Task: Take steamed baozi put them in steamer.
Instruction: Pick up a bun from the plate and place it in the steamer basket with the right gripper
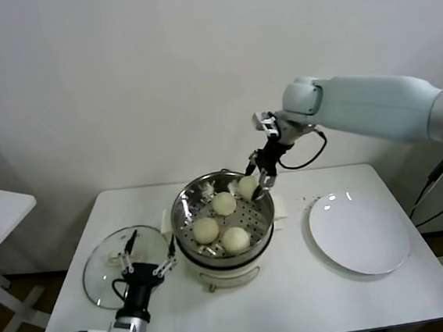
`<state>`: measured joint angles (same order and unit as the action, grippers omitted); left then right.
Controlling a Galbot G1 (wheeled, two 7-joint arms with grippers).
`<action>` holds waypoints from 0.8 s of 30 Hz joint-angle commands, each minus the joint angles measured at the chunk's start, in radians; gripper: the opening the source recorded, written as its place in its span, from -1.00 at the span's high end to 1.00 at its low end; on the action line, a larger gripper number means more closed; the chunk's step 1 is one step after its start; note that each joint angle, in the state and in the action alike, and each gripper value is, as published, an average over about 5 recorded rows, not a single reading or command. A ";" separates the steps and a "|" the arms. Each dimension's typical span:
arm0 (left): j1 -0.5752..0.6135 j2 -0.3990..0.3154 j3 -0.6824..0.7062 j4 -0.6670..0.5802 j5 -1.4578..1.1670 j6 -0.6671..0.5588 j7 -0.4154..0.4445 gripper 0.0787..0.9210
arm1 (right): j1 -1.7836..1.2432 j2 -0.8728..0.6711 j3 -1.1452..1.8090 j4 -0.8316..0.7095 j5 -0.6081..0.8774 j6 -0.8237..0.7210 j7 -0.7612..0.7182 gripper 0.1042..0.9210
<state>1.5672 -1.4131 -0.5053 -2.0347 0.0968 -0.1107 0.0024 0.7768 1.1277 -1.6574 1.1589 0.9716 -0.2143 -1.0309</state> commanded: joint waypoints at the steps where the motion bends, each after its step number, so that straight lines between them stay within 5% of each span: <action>1: -0.001 0.000 -0.002 0.003 0.004 -0.001 -0.001 -0.77 | -0.054 0.025 -0.030 0.022 0.024 -0.024 0.034 -0.45; 24: -0.012 0.003 -0.008 0.032 -0.008 0.007 -0.009 -0.77 | -0.147 0.071 -0.008 -0.117 -0.073 -0.010 0.026 -0.45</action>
<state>1.5557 -1.4108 -0.5143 -2.0051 0.0890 -0.1047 -0.0061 0.6492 1.1911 -1.6681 1.0691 0.9138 -0.2237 -1.0071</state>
